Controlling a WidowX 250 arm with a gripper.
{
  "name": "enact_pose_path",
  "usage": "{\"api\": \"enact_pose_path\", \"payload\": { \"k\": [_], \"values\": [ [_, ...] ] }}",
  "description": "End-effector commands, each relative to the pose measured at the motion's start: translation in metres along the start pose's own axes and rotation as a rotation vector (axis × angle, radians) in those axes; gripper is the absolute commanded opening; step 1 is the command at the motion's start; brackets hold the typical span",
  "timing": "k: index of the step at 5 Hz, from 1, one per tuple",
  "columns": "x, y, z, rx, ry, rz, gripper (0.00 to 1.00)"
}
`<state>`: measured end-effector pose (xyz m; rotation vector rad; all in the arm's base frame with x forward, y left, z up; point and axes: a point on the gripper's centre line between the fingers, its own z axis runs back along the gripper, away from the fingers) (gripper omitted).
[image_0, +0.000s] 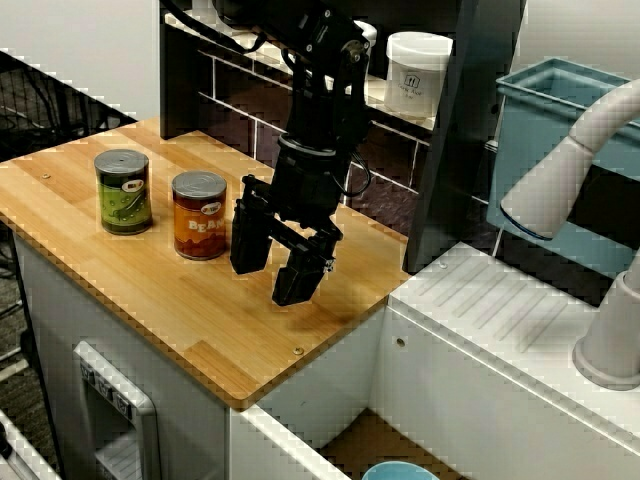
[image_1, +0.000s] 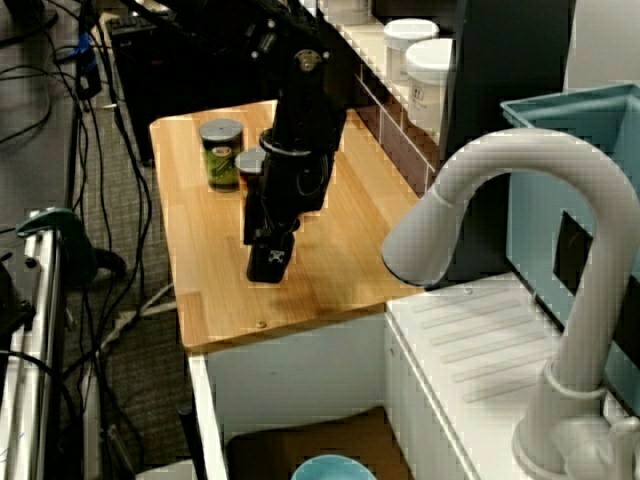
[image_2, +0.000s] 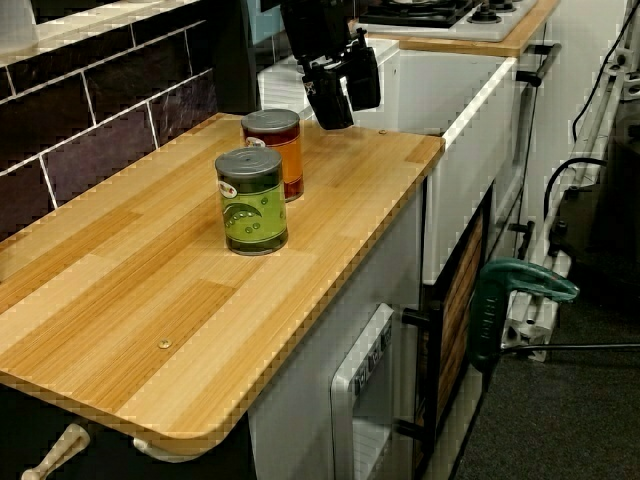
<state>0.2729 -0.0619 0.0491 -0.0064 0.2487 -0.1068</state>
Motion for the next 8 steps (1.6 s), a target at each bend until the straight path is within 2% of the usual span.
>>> {"api": "enact_pose_path", "payload": {
  "k": [1,2,3,4,5,6,8],
  "values": [
    [0.000,0.000,0.000,0.000,0.000,0.000,1.00],
    [-0.017,0.033,0.013,-0.034,-0.054,0.037,1.00],
    [-0.032,0.052,0.032,-0.060,-0.104,0.077,1.00],
    [-0.037,0.062,0.038,-0.079,-0.145,0.099,1.00],
    [-0.037,0.067,0.035,-0.075,-0.210,0.136,1.00],
    [-0.038,0.067,0.033,-0.038,-0.231,0.076,1.00],
    [-0.038,0.085,0.023,0.007,-0.335,-0.074,1.00]
  ]
}}
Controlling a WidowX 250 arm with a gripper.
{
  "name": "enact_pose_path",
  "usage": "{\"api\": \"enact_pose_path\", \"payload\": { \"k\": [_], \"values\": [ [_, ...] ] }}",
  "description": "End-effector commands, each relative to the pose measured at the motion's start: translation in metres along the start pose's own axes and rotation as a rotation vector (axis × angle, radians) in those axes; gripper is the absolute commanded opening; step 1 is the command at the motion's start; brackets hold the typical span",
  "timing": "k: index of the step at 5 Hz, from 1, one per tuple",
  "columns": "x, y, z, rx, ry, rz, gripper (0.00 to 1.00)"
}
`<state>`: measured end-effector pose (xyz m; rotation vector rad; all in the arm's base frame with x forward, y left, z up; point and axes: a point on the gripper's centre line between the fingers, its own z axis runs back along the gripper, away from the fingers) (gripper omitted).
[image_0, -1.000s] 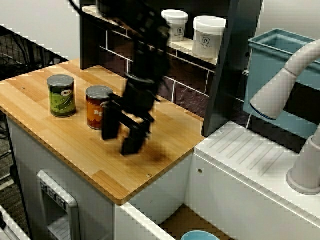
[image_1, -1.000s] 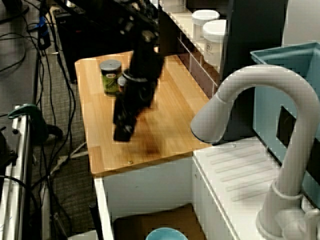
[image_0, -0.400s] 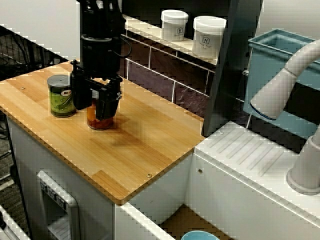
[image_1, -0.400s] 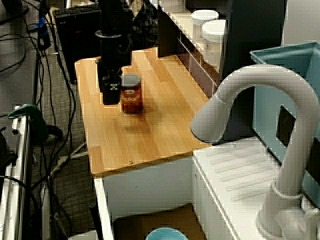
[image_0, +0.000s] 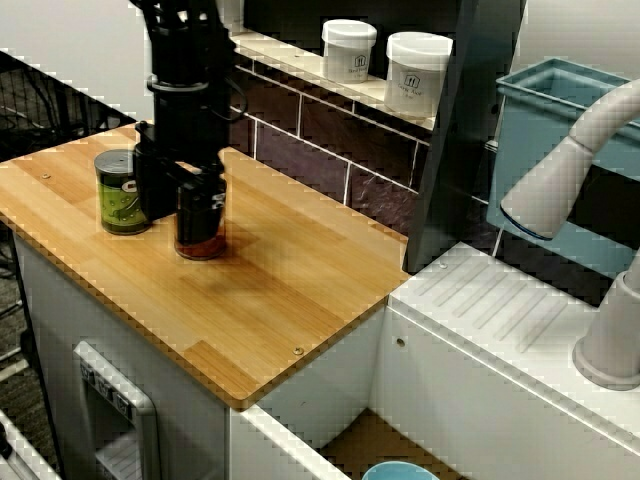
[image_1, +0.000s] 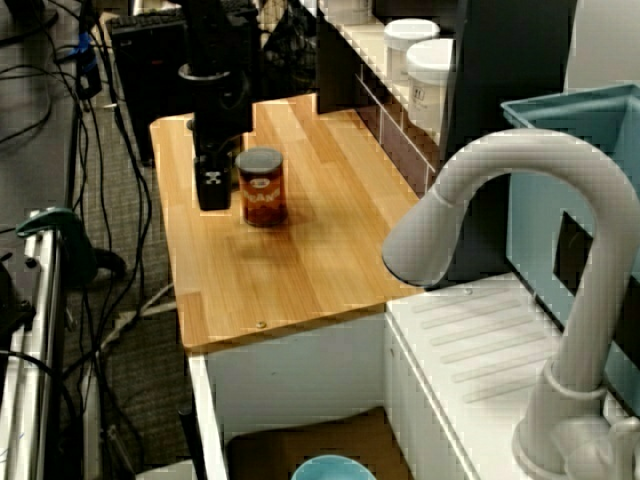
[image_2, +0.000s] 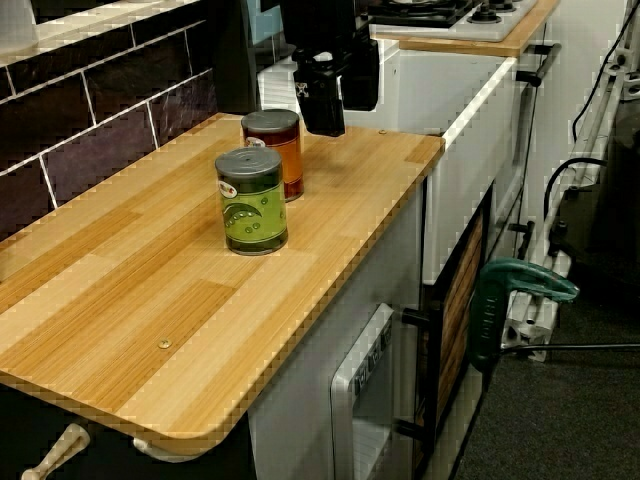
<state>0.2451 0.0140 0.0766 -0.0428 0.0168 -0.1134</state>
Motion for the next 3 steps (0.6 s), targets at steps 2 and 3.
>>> {"api": "enact_pose_path", "payload": {
  "k": [2,3],
  "values": [
    [0.006,0.027,-0.007,0.027,-0.120,-0.069,1.00],
    [0.013,0.029,-0.017,0.042,-0.136,-0.058,1.00]
  ]
}}
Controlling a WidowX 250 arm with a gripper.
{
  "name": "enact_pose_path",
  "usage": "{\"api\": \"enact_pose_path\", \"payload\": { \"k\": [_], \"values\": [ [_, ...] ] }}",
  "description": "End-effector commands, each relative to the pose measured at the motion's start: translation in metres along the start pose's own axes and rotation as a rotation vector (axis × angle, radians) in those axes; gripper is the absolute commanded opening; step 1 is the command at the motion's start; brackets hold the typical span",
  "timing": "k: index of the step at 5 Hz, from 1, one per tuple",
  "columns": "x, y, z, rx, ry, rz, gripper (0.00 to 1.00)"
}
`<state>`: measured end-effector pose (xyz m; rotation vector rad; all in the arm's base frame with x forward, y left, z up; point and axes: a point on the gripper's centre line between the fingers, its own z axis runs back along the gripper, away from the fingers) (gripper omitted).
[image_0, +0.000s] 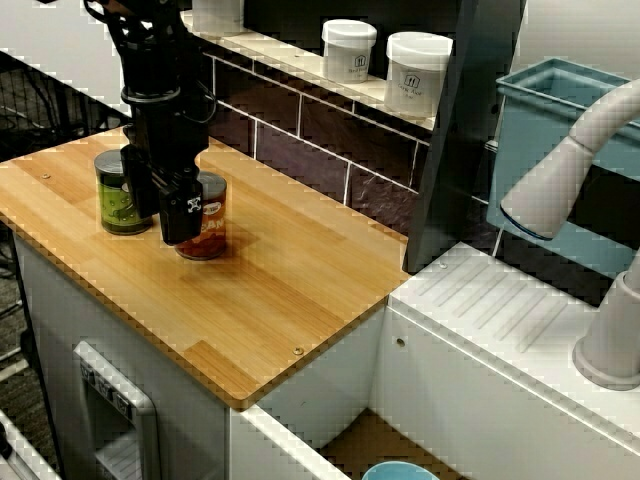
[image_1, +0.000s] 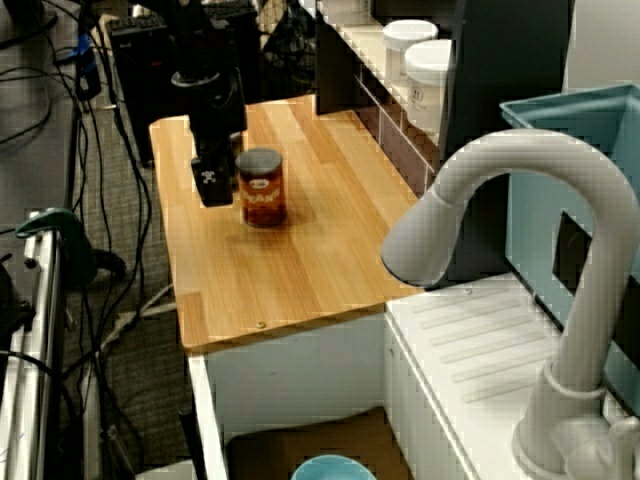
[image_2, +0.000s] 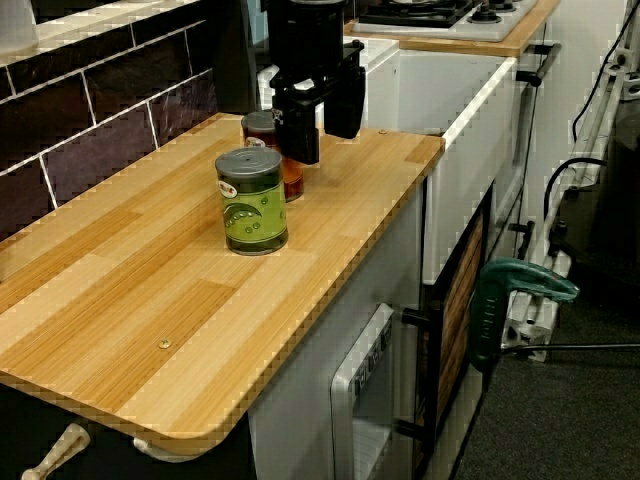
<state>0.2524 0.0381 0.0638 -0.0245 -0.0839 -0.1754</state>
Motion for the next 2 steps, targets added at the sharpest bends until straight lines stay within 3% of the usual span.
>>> {"api": "enact_pose_path", "payload": {
  "k": [1,2],
  "values": [
    [0.017,0.004,-0.015,0.012,-0.034,0.017,1.00],
    [0.033,-0.004,-0.016,0.006,-0.011,0.031,1.00]
  ]
}}
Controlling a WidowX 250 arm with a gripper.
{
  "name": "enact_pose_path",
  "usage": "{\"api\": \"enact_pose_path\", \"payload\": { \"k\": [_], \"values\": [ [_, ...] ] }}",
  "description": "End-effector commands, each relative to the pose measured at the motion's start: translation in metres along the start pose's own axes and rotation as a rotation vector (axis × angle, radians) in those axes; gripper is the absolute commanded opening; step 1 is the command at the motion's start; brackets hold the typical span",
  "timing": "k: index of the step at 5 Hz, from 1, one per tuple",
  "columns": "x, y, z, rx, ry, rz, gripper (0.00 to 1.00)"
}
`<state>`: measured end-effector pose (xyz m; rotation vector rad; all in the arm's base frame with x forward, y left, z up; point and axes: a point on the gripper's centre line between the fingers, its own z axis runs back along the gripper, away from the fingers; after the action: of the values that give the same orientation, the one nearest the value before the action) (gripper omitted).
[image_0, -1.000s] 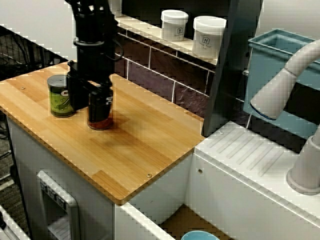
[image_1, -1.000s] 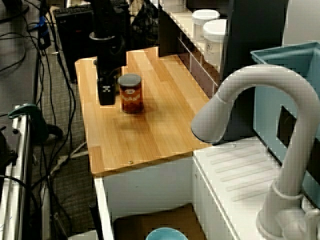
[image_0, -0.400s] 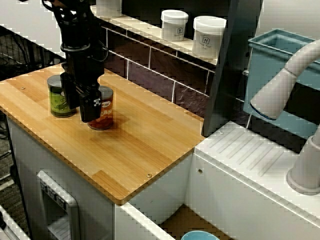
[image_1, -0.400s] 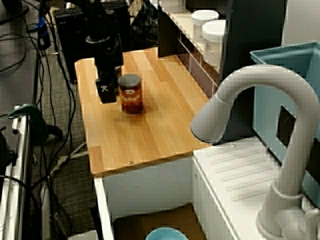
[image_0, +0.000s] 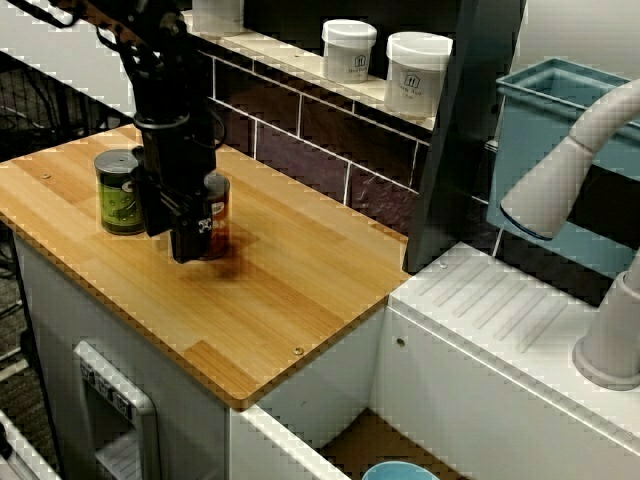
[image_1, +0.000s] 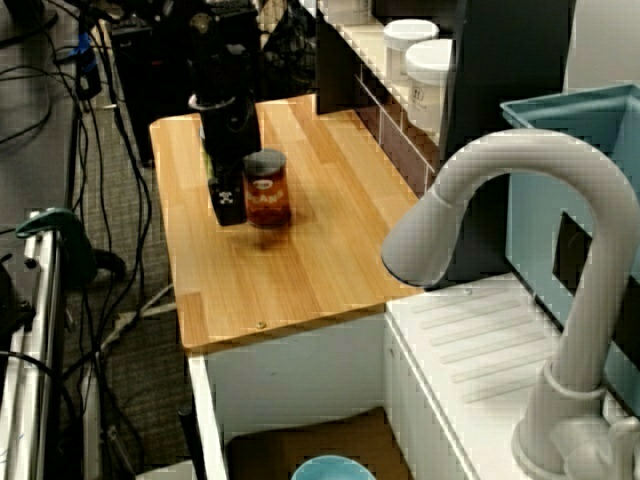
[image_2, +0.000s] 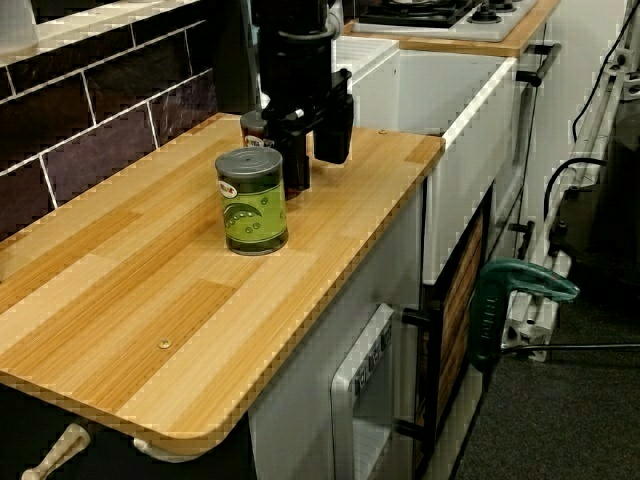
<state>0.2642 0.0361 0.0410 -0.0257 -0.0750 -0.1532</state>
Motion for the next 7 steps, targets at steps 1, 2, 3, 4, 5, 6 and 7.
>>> {"api": "enact_pose_path", "payload": {
  "k": [1,2,3,4,5,6,7],
  "values": [
    [0.044,-0.018,0.012,0.009,-0.010,0.013,1.00],
    [0.060,-0.027,0.013,0.010,0.001,0.014,1.00],
    [0.074,-0.036,0.012,0.025,0.000,0.010,1.00],
    [0.083,-0.036,0.010,0.035,0.005,0.015,1.00],
    [0.083,-0.032,0.014,0.027,0.007,0.021,1.00],
    [0.073,-0.027,0.021,-0.006,0.023,0.000,1.00],
    [0.055,-0.020,0.032,-0.032,0.021,-0.028,1.00]
  ]
}}
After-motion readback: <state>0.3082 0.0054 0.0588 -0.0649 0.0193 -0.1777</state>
